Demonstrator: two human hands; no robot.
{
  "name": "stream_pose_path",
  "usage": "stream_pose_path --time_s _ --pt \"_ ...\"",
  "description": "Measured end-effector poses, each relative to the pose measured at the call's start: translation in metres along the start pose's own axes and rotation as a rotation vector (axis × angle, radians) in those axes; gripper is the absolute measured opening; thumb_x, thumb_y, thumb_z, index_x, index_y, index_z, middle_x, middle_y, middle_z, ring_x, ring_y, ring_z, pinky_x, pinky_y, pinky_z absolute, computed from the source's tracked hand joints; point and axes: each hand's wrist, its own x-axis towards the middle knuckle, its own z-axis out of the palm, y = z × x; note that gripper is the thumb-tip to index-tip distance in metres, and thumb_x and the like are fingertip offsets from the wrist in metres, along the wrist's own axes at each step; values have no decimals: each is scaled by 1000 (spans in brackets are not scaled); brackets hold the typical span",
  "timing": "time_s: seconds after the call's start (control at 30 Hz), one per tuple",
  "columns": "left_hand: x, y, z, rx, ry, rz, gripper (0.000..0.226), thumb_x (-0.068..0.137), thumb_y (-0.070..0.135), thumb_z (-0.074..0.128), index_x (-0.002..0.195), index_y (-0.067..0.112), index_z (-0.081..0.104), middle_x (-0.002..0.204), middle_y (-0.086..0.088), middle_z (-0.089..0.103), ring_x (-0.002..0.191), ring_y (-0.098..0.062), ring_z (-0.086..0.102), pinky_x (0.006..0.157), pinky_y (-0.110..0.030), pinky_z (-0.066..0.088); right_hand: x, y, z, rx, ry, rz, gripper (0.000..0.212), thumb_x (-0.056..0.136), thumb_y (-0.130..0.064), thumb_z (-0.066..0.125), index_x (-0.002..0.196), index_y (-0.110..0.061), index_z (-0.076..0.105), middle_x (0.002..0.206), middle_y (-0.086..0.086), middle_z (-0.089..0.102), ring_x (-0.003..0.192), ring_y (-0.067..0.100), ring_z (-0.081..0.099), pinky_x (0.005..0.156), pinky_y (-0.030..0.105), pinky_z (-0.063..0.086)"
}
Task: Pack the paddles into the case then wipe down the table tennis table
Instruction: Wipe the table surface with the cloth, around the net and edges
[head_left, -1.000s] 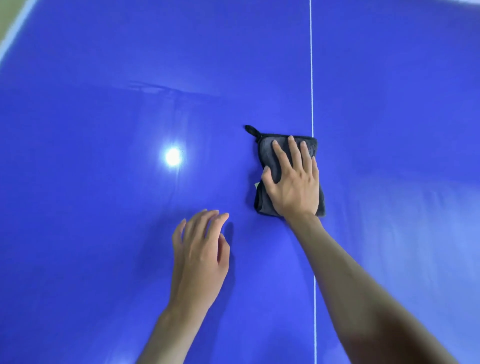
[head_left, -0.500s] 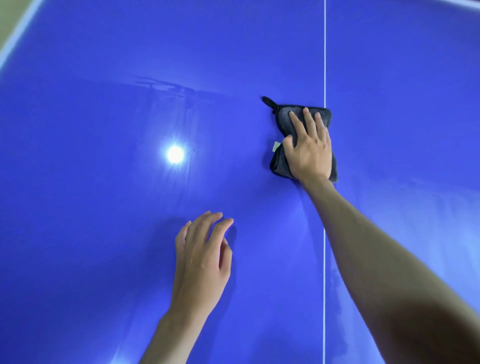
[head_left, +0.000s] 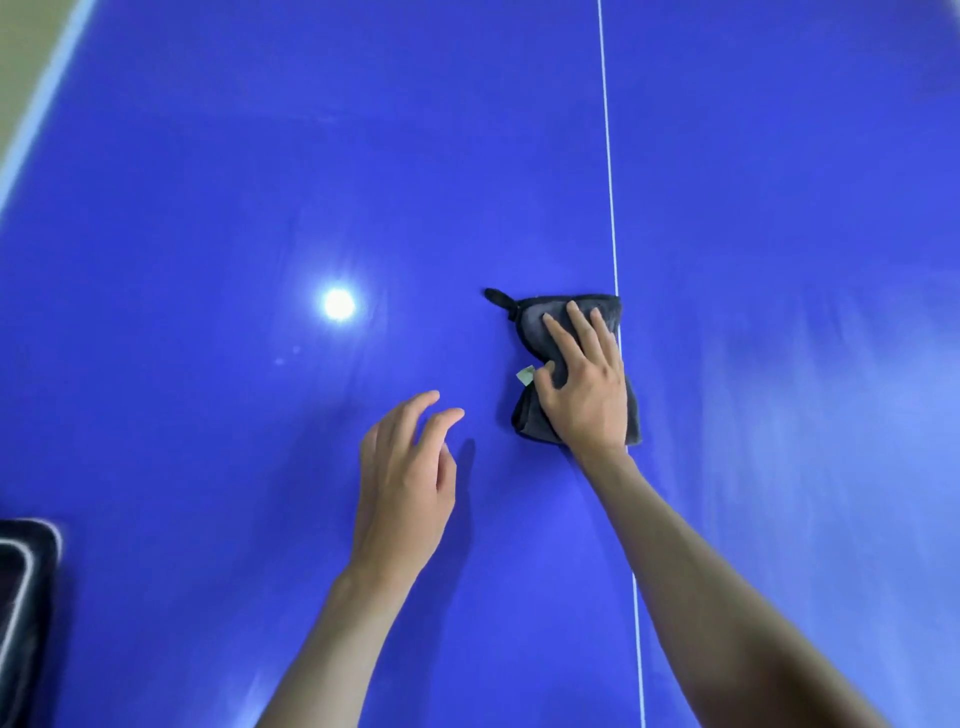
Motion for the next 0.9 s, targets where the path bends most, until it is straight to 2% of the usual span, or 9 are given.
stream_pose_path --time_s 0.1,0.37,0.63,0.8,0.9 --pt "-32 8 -7 -4 -15 30 41 92 -2 64 128 17 66 141 -3 55 126 -25 55 103 -47 46 -66 -4 -15 51 17 21 56 86 -16 57 142 -20 65 158 1 51 153 28 37 123 45 35" --pt "-142 25 -32 10 -84 111 48 89 -13 59 124 19 67 150 -6 47 129 -28 52 96 -46 48 -232 -6 -49 169 -2 81 56 80 2 66 133 -16 71 154 1 55 150 28 40 116 50 44" --pt "-251 31 -63 -13 -127 126 40 92 -7 60 118 21 70 144 -1 52 127 -21 50 90 -44 52 -378 -17 -80 197 -50 214 63 74 13 65 128 -19 74 154 -5 55 152 20 37 107 51 52" --pt "-294 31 -83 13 -221 173 43 87 -9 57 114 21 70 133 3 57 121 -22 54 89 -41 49 -454 -38 -102 256 -101 352 59 78 13 62 127 -16 76 154 -3 54 153 21 35 121 42 38" --pt "-314 32 -96 28 -278 165 43 86 -9 54 113 21 69 128 6 58 122 -20 54 91 -36 46 -487 -56 -114 294 -172 439 58 80 11 64 130 -16 74 156 -3 52 154 21 33 121 30 28"
